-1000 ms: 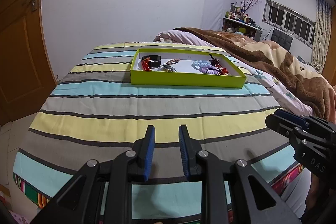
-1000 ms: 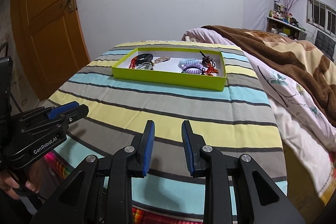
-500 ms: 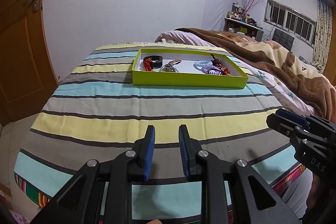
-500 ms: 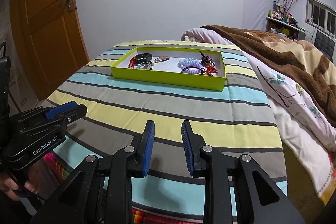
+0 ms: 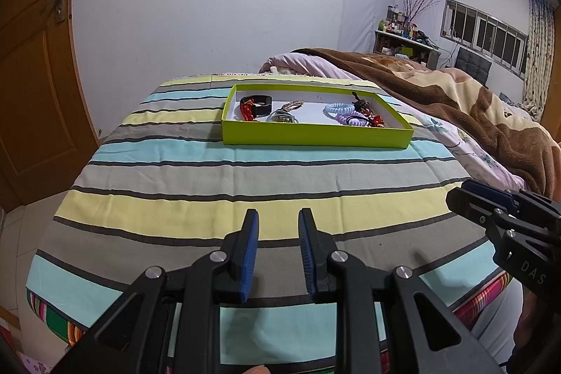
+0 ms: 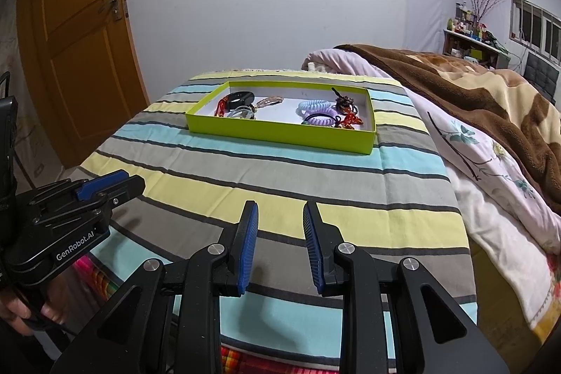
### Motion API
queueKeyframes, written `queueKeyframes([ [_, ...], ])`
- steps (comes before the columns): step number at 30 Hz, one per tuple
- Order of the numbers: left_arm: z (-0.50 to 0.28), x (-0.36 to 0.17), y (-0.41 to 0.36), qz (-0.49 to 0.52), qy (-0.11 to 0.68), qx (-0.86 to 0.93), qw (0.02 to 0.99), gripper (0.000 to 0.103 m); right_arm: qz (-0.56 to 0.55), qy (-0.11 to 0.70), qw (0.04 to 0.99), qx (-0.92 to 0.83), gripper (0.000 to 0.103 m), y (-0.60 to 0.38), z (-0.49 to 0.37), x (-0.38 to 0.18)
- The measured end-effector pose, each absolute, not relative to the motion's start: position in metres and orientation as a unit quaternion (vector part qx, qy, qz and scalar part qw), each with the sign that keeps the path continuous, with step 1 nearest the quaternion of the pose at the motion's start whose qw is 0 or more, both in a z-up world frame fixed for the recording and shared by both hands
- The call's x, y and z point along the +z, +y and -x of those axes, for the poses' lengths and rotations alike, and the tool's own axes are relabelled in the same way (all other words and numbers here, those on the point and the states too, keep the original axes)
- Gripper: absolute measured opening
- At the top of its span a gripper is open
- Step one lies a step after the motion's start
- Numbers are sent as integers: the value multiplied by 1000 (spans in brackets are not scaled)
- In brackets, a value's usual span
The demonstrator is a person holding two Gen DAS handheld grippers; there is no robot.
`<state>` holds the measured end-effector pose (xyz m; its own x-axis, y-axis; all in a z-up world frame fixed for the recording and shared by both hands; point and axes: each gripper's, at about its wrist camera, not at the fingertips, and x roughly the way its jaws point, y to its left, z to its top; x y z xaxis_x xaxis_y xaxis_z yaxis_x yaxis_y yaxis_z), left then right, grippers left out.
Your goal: Organize jewelry
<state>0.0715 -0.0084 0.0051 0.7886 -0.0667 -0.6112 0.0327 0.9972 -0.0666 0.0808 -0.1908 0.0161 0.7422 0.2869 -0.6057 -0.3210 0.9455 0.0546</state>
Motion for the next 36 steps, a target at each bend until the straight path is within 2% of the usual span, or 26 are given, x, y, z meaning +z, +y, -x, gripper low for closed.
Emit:
queueKeyframes([
  [36,-69,4,-13,17,326,-20,945,24,25,320,933,163,27,-191,-79,17],
])
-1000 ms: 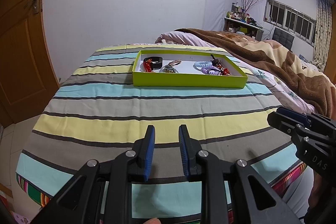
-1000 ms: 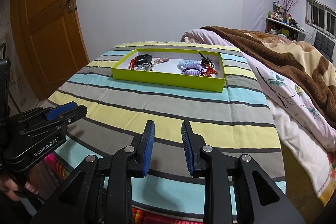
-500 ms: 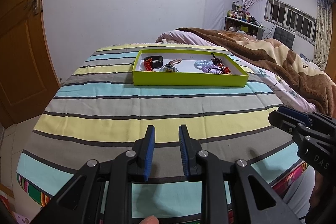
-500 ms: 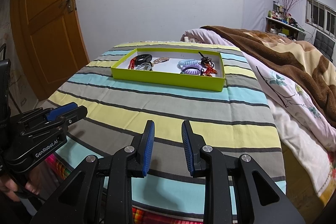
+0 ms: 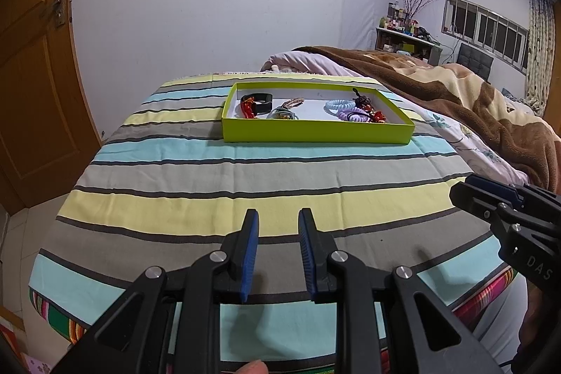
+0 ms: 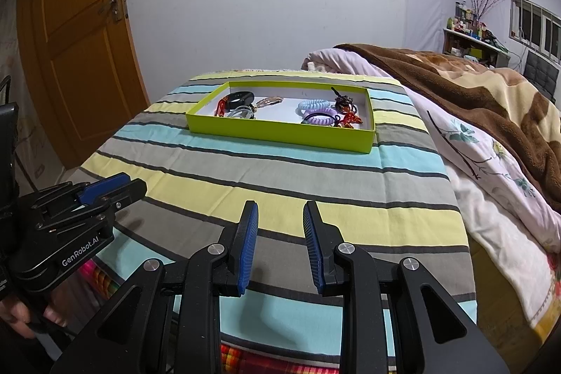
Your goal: Organize jewelry
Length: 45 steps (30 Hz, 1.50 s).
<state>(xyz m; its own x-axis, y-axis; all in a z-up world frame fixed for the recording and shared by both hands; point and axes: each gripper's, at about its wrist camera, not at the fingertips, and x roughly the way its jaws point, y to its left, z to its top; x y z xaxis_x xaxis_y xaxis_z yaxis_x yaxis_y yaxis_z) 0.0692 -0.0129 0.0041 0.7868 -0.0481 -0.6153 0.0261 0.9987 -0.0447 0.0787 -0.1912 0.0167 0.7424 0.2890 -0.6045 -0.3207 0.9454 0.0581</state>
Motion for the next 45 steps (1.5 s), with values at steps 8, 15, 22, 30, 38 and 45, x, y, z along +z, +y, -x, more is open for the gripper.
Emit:
queueKeyframes([
  [8,-69,3,-13,16,329,-18,944,24,24,321,933,163,27,-191,-78,17],
  [15,-69,3,-13,13,329,-16,944,24,25,320,933,163,27,-192,-78,17],
  [22,-69,1,-17,2,331,-13,943,24,24,320,933,164,27,-192,-77,17],
  [30,-68,0,-18,3,334,-16,942,24,24,320,933,164,27,-192,-75,17],
  [38,-68,0,-17,2,335,-17,942,24,24,320,933,164,27,-192,-75,18],
  [45,-67,-1,-18,6,338,-20,941,24,24,320,933,164,27,-192,-75,18],
])
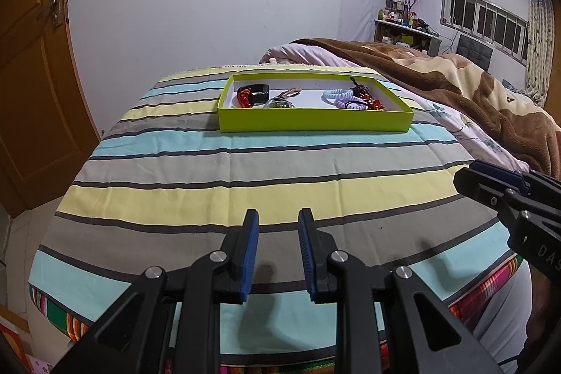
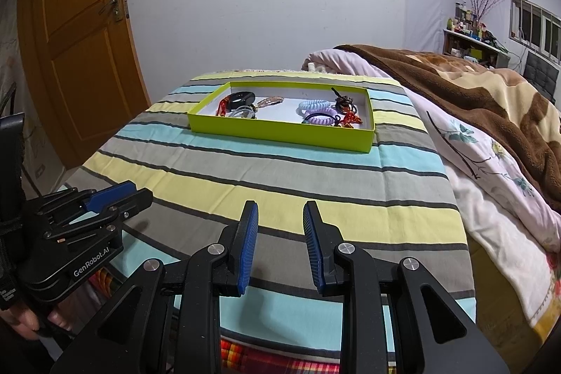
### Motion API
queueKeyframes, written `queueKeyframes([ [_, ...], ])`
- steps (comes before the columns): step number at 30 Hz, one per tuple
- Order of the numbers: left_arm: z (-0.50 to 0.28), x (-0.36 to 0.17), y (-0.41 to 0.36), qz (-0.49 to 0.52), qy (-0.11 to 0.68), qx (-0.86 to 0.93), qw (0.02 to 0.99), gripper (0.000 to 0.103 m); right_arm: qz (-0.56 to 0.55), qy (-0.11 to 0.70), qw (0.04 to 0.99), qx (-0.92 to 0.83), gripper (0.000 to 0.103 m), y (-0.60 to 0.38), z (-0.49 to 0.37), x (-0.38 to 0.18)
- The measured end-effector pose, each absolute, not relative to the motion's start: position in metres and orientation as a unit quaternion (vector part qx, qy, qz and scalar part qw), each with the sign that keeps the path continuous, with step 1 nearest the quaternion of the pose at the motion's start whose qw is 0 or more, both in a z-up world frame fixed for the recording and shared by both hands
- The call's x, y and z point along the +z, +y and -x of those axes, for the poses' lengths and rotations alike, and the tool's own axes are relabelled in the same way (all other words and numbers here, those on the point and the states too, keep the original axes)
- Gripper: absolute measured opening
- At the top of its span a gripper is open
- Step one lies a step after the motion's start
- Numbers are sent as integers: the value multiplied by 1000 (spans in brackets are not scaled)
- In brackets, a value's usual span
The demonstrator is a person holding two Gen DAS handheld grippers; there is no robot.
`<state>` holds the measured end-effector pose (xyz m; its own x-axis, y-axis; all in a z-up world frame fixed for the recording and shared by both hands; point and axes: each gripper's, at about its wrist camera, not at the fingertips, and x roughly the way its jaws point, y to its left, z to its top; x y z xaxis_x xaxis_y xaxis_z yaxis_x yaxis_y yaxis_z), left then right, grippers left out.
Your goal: Organize jewelry
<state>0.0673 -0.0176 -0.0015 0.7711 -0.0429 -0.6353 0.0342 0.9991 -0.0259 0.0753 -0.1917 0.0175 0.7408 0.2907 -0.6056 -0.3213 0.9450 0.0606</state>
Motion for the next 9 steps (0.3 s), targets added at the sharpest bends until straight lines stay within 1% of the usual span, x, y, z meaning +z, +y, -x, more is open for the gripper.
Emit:
queueKeyframes([
  [9,-67,-1,-15,15,338,-19,941,24,25,317,934,164,27,-192,-73,21],
])
